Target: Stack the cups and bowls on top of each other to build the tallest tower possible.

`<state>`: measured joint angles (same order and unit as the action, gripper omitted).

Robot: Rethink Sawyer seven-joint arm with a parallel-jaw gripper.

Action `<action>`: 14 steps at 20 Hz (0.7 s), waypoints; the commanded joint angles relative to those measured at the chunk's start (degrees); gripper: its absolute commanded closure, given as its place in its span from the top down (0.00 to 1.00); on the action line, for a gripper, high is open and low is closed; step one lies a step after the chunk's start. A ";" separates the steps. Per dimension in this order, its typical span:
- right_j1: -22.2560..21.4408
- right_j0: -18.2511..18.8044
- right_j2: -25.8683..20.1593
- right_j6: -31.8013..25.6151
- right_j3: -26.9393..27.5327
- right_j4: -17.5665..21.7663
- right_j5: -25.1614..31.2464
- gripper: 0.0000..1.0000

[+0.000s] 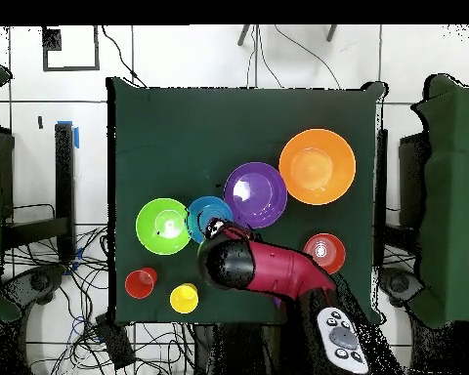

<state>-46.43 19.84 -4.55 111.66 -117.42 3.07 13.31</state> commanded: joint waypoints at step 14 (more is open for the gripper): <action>7.09 8.70 -11.56 -5.88 7.72 9.84 3.72 0.00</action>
<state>-44.44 27.10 -8.73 111.66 -115.38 7.80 13.29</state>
